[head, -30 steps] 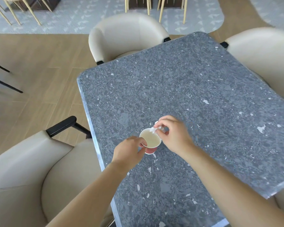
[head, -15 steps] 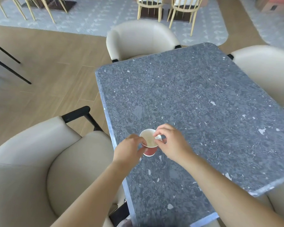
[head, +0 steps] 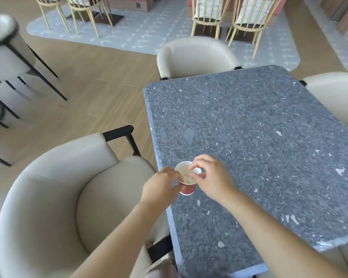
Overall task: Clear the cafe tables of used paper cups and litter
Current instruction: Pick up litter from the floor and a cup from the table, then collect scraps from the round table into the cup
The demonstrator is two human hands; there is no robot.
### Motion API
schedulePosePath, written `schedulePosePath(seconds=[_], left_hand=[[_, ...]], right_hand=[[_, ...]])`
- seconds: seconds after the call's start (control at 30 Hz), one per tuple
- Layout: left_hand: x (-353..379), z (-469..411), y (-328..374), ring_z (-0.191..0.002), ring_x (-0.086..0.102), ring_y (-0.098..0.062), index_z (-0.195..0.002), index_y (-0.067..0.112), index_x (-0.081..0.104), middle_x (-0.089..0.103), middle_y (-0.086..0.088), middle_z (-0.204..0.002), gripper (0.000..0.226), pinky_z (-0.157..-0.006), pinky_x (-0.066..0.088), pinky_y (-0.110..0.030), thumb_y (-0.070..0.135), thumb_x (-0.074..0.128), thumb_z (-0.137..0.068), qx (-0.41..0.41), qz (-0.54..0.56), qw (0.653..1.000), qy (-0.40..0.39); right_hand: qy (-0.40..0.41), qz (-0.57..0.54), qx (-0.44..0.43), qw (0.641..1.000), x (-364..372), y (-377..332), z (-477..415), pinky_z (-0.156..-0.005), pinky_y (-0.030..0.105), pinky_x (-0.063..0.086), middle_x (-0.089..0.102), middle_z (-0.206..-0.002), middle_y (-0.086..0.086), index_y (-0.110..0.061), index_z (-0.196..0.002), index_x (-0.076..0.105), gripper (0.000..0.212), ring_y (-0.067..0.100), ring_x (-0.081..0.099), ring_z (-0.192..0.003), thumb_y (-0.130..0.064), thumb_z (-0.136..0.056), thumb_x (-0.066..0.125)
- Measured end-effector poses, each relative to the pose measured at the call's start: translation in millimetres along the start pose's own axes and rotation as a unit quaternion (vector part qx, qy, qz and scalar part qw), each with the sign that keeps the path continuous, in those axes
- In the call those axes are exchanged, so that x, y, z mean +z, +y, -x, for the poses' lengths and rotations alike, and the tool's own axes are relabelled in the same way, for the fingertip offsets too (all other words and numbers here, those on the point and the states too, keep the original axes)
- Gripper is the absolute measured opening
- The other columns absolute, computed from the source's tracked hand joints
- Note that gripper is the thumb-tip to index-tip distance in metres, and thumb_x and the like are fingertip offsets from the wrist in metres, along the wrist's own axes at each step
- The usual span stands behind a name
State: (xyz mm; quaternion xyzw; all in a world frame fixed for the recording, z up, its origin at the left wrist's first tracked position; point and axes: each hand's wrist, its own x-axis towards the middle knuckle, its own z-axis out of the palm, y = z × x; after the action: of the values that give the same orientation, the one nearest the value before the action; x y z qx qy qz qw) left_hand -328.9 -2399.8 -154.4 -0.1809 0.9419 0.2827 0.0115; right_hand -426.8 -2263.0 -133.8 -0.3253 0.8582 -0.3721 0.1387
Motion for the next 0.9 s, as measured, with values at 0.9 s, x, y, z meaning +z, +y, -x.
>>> schedulePosePath(seconds=[0.9], left_hand=[[-6.1, 308.7, -17.4, -0.084, 0.056, -0.002, -0.103, 0.035, 0.059, 0.053, 0.015, -0.114, 0.018, -0.070, 0.046, -0.024, 0.030, 0.060, -0.086, -0.243, 0.108, 0.929, 0.258]], right_hand=[[-0.216, 0.047, -0.294, 0.930, 98.2, -103.8, 168.6, -0.071, 0.012, 0.029, 0.053, -0.100, -0.012, -0.020, -0.081, 0.064, 0.010, 0.002, 0.045, -0.083, -0.022, -0.076, 0.073]])
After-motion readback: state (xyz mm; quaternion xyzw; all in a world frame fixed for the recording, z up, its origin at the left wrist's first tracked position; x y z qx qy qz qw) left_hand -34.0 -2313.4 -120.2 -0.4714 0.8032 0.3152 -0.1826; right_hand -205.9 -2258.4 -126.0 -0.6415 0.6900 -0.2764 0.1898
